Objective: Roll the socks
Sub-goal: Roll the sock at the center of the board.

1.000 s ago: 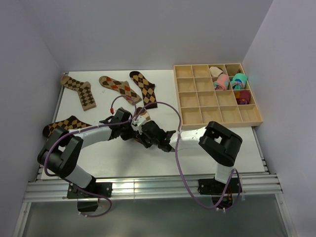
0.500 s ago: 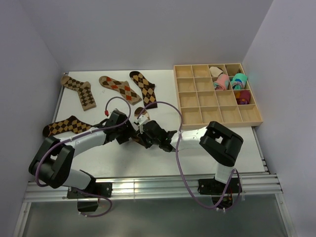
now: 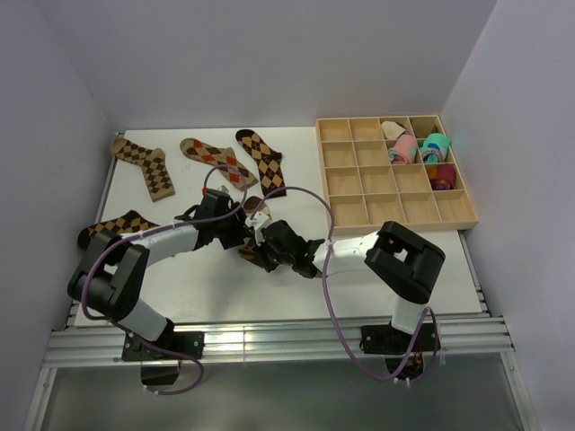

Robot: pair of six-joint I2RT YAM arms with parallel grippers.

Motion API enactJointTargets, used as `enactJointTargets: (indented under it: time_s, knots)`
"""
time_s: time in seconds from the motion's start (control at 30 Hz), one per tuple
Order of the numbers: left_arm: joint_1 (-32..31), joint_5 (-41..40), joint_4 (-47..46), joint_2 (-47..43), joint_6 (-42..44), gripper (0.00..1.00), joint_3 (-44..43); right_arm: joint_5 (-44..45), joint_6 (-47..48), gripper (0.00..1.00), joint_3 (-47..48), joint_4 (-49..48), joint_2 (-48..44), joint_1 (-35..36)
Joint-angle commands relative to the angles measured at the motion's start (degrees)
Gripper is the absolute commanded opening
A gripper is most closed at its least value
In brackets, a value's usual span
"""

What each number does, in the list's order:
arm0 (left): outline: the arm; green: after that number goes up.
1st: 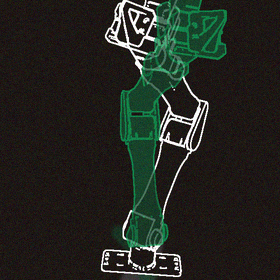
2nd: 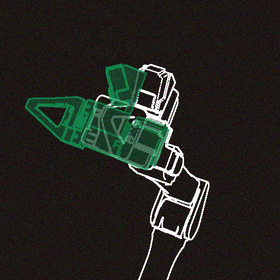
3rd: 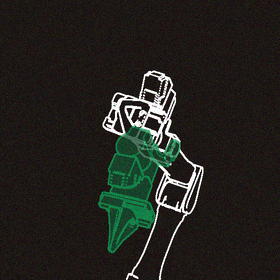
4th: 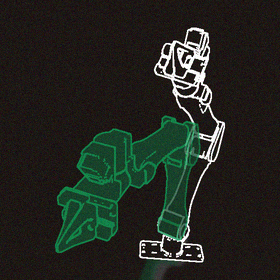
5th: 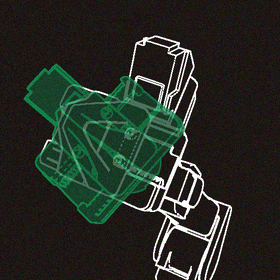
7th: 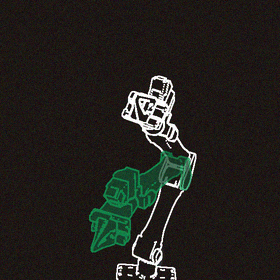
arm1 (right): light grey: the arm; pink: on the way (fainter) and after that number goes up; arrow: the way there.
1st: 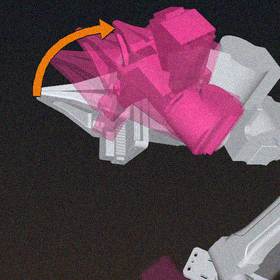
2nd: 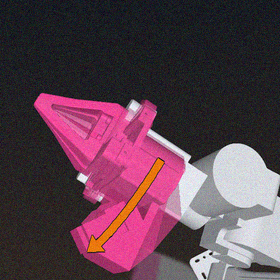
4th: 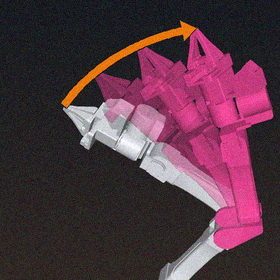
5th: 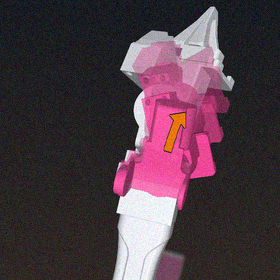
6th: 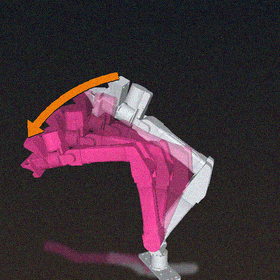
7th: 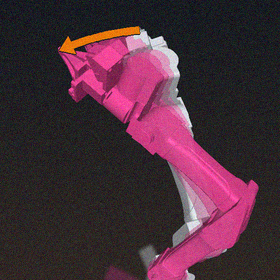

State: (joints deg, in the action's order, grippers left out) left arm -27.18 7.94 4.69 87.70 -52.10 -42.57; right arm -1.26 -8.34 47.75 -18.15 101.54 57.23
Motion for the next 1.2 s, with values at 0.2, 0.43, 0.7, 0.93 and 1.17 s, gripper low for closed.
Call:
enactJointTargets:
  time_s: [0.2, 0.43, 0.7, 0.93, 1.17]
  knots:
    - [0.20, 2.69, -3.11, 8.18, 2.26, 0.50, -4.81, -3.75, 1.40, 0.00, -2.75, 6.99, -0.72, 0.42]
    - [0.37, -3.19, -3.89, 9.59, 1.04, 0.18, -4.02, -6.73, 0.43, 0.00, -2.13, 10.58, -2.04, 0.42]
    - [2.13, -6.71, -7.67, 8.89, -0.46, 0.01, -2.00, -12.36, -2.65, 0.00, -1.60, 14.19, -2.92, 0.34]
    - [2.92, -6.72, -9.96, 7.75, -1.16, 0.02, 0.28, -19.12, -5.90, 0.00, 0.15, 17.27, -3.10, -1.33]
    - [2.92, -3.29, -13.12, 5.38, -2.83, 0.13, 5.12, -30.02, -10.55, 0.00, 1.38, 16.31, 1.55, -8.44]
